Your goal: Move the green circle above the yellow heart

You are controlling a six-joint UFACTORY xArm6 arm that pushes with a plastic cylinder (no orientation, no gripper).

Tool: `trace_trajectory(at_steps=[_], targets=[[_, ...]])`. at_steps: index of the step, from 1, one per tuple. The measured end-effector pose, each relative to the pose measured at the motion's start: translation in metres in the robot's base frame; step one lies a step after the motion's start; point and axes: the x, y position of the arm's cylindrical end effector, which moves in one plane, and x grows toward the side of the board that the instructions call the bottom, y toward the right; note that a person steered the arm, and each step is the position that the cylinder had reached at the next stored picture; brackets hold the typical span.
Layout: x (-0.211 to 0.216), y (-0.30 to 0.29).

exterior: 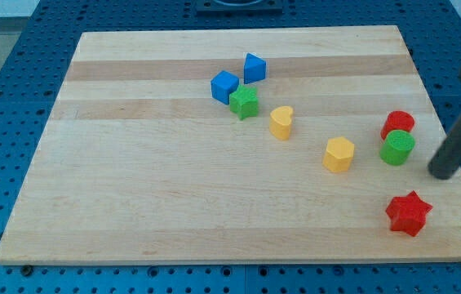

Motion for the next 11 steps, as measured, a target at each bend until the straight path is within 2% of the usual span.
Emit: trace_trajectory(at_steps=[1, 2, 3, 4, 5, 6, 7, 8, 9, 10, 11], targets=[[-0.008, -0.004], [-0.012, -0.072], [-0.023, -0.052], [-0.028, -0.058], [-0.043, -0.141], [-0.076, -0.191], [-0.064, -0.185], [-0.043, -0.132], [-0.048, -0.068], [-0.068, -0.077], [-0.091, -0.136]])
